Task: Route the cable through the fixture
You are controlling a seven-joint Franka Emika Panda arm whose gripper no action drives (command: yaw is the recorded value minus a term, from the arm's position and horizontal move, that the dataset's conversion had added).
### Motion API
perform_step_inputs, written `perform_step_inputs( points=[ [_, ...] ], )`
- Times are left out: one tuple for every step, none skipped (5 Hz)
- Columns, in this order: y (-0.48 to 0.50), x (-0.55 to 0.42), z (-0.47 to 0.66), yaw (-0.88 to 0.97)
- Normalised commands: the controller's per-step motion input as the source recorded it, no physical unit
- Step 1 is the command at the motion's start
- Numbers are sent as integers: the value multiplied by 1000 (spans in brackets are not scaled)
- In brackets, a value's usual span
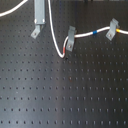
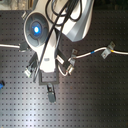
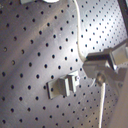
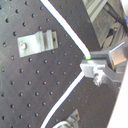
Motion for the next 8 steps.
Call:
perform_step_inputs(
  points=[
    [-463,-313,411,0],
    [-634,-261,237,-6],
    [-314,-315,92,-83],
    [-66,-410,14,0],
    [-28,-400,82,0],
    [-13,-282,311,0],
    [105,-317,343,0],
    [257,-333,386,0]
  ],
)
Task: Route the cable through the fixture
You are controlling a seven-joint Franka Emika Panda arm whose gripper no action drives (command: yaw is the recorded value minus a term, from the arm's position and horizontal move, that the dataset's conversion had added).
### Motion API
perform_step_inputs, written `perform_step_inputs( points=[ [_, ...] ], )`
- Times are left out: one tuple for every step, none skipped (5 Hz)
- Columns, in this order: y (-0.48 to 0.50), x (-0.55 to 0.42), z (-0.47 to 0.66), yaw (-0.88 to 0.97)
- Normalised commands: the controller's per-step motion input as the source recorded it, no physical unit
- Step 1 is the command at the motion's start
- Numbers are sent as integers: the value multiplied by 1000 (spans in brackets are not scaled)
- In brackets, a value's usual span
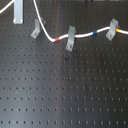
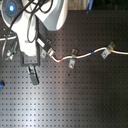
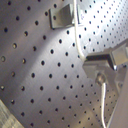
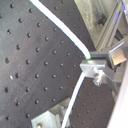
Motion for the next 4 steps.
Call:
perform_step_inputs(
  points=[
    [441,-291,370,0],
    [535,-87,448,23],
    [276,-8,432,0],
    [9,2,165,-83]
  ],
)
